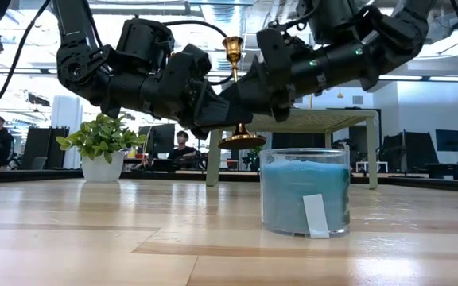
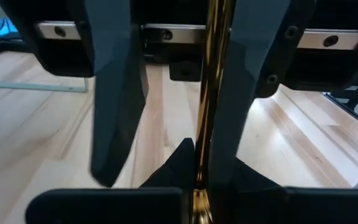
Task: Pick & Place candle stick holders
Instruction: Align the gold candle holder with the other gold candle holder on the shelf
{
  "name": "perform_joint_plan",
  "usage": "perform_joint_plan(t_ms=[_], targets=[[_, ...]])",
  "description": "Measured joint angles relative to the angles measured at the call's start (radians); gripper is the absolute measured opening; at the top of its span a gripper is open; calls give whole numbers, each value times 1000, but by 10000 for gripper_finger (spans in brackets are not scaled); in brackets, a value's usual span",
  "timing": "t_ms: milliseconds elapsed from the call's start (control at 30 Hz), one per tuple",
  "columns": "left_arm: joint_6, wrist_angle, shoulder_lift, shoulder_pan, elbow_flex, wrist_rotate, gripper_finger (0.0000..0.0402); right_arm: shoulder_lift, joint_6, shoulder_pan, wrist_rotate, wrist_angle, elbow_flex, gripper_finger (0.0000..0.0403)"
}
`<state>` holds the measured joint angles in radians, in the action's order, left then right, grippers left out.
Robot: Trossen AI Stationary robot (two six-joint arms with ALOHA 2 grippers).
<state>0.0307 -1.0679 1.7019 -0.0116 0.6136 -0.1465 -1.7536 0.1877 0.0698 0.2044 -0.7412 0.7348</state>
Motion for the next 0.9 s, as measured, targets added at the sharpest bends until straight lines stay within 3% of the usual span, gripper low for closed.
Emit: perform_joint_plan(t_ms=[533, 733, 900], targets=[[0, 5, 0, 0, 0, 0, 16, 40, -15, 2, -1, 57, 4, 80], [0, 6, 0, -1, 0, 6, 16, 40, -45, 3, -1, 60, 4, 15], [-4, 16, -2, -2, 1, 7, 20, 40, -71, 3, 4, 60, 4, 8]])
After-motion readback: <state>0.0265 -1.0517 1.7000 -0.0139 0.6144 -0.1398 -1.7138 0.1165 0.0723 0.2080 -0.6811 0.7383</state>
